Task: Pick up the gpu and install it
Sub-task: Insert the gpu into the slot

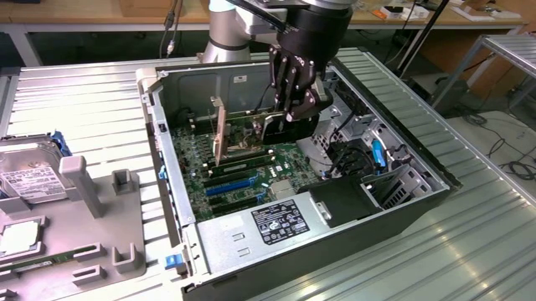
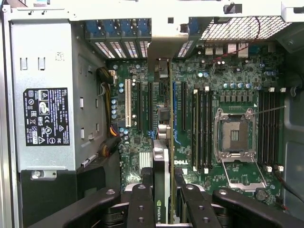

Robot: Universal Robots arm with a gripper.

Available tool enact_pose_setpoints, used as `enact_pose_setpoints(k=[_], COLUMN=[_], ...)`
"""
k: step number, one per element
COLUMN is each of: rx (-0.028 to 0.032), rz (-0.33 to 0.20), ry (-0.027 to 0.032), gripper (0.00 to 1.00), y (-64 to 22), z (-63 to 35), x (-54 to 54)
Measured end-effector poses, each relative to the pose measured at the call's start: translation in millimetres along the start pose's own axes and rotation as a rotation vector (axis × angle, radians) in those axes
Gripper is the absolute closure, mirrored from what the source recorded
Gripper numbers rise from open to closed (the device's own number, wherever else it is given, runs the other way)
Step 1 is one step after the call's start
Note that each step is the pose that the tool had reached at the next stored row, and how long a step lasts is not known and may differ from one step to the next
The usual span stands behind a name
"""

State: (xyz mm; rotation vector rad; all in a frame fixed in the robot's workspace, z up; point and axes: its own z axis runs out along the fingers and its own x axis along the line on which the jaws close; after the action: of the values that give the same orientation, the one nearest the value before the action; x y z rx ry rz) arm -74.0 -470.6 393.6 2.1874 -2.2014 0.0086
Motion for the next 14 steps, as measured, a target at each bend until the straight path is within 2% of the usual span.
enact_pose_setpoints(k=[7, 10, 12, 14], rx=[0.0011, 0.0083, 0.0173, 0.0196], rz=[0.001, 0.002, 0.003, 0.003], ry=[-0.0007, -0.0016, -0.0021, -0.0056], gripper=[0.73, 0.73, 0.73, 0.73], y=[0.0, 0.2, 1.5, 3.3], z=[0.1, 2.7, 3.6, 6.8], x=[-2.6, -3.1, -4.3, -4.6])
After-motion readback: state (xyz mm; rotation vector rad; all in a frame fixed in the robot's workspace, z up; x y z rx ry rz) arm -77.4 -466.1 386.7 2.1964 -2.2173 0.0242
